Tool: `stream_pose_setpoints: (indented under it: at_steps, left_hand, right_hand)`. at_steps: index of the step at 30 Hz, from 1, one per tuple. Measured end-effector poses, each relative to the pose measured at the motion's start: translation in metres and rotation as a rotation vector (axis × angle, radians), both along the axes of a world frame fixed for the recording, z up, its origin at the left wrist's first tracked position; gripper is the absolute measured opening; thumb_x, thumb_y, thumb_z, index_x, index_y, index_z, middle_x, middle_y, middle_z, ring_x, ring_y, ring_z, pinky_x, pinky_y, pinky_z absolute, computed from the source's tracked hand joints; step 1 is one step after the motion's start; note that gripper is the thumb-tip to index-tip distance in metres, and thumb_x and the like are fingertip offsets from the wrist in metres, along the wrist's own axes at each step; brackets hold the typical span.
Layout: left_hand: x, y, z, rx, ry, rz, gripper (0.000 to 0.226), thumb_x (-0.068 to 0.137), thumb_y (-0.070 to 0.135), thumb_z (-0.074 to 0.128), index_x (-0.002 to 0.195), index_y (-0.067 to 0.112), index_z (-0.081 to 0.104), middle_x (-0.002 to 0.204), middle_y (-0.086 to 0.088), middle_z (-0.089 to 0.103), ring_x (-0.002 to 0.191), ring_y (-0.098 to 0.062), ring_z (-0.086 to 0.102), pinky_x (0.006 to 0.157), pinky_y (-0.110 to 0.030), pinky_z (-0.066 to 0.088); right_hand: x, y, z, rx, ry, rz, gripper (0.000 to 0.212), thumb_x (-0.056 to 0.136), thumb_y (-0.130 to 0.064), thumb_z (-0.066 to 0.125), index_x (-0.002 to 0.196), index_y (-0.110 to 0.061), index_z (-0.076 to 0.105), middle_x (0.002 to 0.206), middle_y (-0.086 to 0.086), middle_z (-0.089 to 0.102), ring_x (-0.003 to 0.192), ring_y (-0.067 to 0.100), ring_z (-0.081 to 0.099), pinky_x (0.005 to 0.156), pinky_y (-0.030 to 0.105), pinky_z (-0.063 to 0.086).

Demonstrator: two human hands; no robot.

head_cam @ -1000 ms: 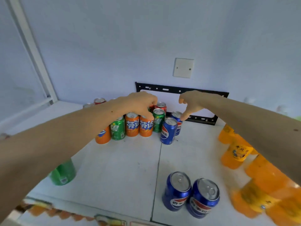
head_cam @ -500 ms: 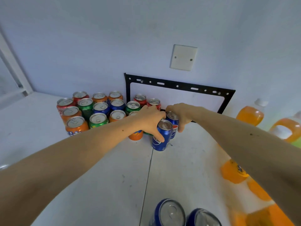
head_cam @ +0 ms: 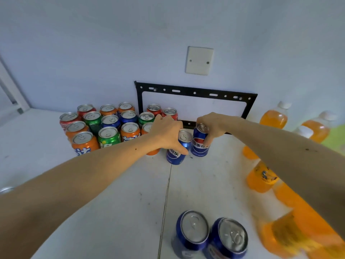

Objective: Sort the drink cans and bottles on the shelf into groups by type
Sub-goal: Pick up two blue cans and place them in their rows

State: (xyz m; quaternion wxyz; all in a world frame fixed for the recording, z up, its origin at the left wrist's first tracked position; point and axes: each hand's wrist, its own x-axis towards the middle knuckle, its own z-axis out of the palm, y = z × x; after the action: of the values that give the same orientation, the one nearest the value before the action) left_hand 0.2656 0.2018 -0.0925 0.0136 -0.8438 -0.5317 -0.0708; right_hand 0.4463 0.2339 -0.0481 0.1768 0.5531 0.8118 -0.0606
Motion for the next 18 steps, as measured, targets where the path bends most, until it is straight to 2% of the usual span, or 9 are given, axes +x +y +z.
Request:
stream_pose_setpoints:
  at_steps: [3, 5, 10, 13, 18]
  left_hand:
    - [0.004, -0.018, 0.009, -0.075, -0.117, 0.053, 0.069, 0.057, 0.073, 0.073, 0.098, 0.019, 0.058, 0.089, 0.003, 0.067, 0.079, -0.013, 0.061, 0.069, -0.031, 0.052]
    - [0.008, -0.033, 0.011, -0.116, -0.165, 0.07, 0.071, 0.057, 0.069, 0.076, 0.102, 0.018, 0.057, 0.091, 0.002, 0.067, 0.078, -0.014, 0.064, 0.065, -0.03, 0.057]
    - [0.021, -0.073, 0.01, -0.164, -0.165, 0.029, 0.067, 0.06, 0.064, 0.077, 0.106, 0.019, 0.056, 0.098, 0.003, 0.066, 0.083, -0.014, 0.063, 0.057, -0.024, 0.046]
    - [0.03, -0.093, 0.001, -0.182, -0.183, 0.029, 0.064, 0.062, 0.066, 0.074, 0.105, 0.022, 0.057, 0.099, 0.005, 0.067, 0.084, -0.014, 0.062, 0.057, -0.025, 0.045]
    - [0.041, -0.114, -0.013, -0.125, -0.112, 0.07, 0.078, 0.059, 0.073, 0.072, 0.111, 0.018, 0.053, 0.101, 0.001, 0.063, 0.085, -0.017, 0.059, 0.06, -0.029, 0.044]
  right_hand:
    - [0.007, -0.032, 0.011, -0.007, -0.006, -0.068, 0.076, 0.069, -0.031, 0.085, 0.133, -0.016, 0.046, 0.129, 0.008, 0.058, 0.114, 0.027, 0.057, 0.09, 0.039, 0.055]
    - [0.01, -0.055, 0.014, -0.012, -0.006, -0.109, 0.077, 0.068, -0.032, 0.085, 0.133, -0.016, 0.047, 0.129, 0.007, 0.059, 0.114, 0.028, 0.058, 0.09, 0.04, 0.055]
    - [0.017, -0.112, 0.011, -0.027, -0.037, -0.173, 0.077, 0.068, -0.034, 0.085, 0.133, -0.015, 0.048, 0.126, 0.008, 0.06, 0.11, 0.027, 0.059, 0.089, 0.039, 0.056]
    - [0.02, -0.137, 0.004, -0.026, -0.028, -0.206, 0.079, 0.066, -0.035, 0.086, 0.133, -0.016, 0.047, 0.125, 0.007, 0.06, 0.106, 0.027, 0.06, 0.084, 0.036, 0.056]
    - [0.023, -0.166, -0.011, -0.039, -0.028, -0.228, 0.081, 0.065, -0.037, 0.086, 0.133, -0.016, 0.047, 0.127, 0.009, 0.058, 0.109, 0.027, 0.058, 0.086, 0.035, 0.055]
